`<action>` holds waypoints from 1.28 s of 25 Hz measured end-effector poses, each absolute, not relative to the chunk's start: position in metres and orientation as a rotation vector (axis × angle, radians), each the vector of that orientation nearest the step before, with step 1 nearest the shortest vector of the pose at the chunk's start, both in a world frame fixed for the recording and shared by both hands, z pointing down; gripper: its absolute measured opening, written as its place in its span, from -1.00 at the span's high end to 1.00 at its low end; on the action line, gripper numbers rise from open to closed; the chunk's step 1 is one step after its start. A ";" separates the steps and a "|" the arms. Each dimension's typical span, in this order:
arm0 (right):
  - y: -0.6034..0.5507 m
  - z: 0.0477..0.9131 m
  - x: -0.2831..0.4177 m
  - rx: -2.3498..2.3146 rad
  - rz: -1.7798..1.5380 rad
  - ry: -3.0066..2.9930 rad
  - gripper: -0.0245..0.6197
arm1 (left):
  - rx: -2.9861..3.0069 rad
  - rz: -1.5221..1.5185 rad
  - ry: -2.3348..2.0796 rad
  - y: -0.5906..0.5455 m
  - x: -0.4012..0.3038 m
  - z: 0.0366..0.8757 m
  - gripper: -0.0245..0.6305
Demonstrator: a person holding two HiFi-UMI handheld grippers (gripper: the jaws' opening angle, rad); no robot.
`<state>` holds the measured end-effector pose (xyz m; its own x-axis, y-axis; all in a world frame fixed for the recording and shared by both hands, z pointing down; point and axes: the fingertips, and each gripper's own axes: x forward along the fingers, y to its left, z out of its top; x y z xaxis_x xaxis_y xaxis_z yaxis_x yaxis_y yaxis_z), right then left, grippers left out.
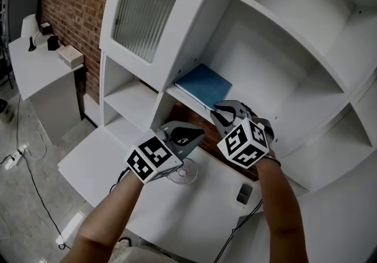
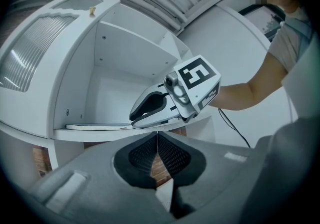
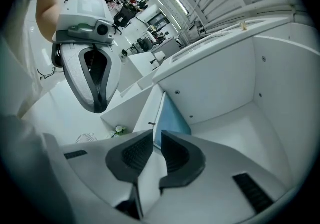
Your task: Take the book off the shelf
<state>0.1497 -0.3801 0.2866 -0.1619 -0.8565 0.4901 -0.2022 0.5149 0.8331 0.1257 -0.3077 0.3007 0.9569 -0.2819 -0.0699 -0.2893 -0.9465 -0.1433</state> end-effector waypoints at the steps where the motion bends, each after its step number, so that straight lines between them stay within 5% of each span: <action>1: -0.381 0.287 0.150 0.909 -0.746 -1.664 0.74 | -2.958 0.073 0.433 -0.308 0.126 0.301 0.89; 32: -0.376 0.278 0.146 0.884 -0.716 -1.684 0.88 | -2.956 0.059 0.414 -0.297 0.131 0.303 0.89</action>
